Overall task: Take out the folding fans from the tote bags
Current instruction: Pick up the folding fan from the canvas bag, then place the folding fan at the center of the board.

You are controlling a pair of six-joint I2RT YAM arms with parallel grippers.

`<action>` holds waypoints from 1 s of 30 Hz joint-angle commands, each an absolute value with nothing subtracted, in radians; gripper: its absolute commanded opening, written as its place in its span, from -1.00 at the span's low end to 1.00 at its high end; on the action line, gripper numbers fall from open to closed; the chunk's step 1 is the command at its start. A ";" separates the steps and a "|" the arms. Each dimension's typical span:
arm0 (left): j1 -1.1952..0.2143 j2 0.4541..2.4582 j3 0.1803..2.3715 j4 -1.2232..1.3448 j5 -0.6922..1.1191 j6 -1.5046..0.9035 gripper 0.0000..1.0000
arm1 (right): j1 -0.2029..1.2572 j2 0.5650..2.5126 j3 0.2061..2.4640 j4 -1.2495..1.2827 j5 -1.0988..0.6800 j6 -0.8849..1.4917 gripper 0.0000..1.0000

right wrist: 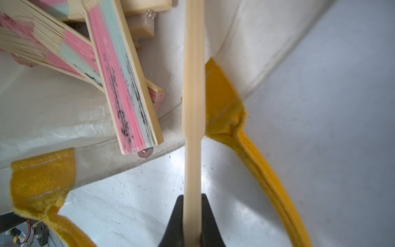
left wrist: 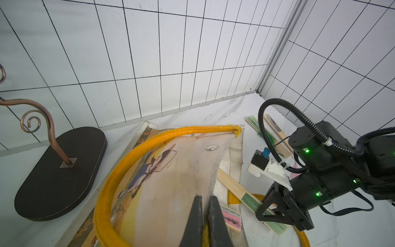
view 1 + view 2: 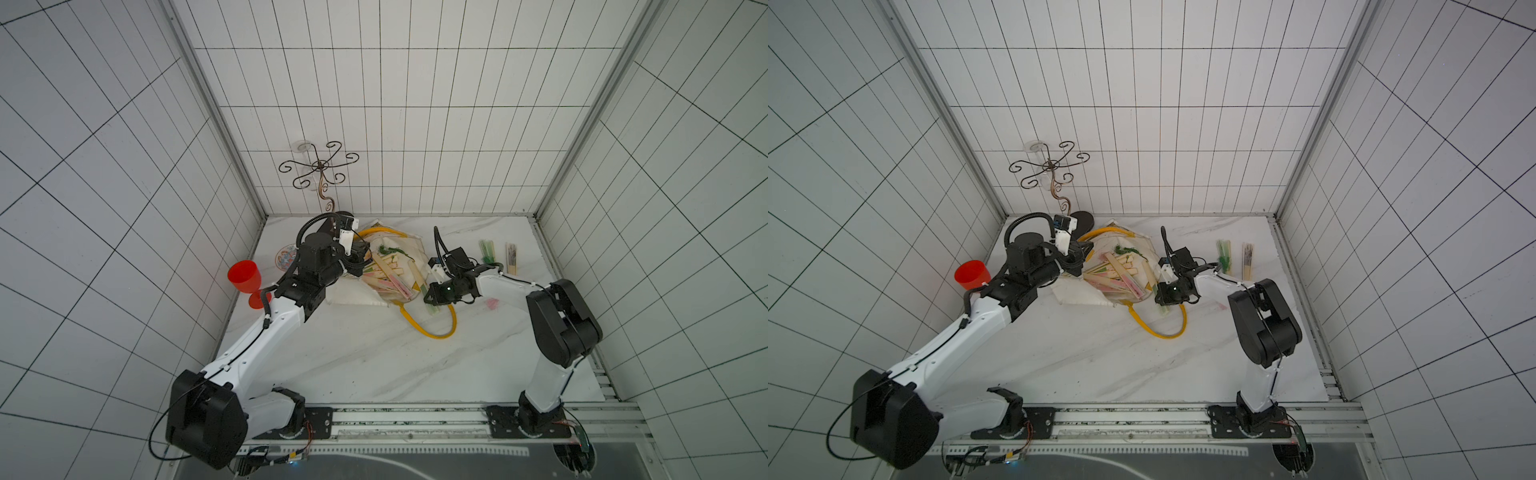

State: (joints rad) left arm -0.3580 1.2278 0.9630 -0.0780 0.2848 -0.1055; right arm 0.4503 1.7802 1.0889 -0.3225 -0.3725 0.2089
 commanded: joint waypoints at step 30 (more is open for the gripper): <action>-0.341 1.147 1.000 -0.044 0.262 -0.020 -1.00 | 0.137 1.501 1.090 -0.531 -0.285 0.246 -1.00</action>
State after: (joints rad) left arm -0.3439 1.2034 1.0065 -0.1360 0.2108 -0.0669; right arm 0.1719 1.4105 0.9958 -0.5529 -0.2832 0.2707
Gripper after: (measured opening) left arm 0.052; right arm 0.108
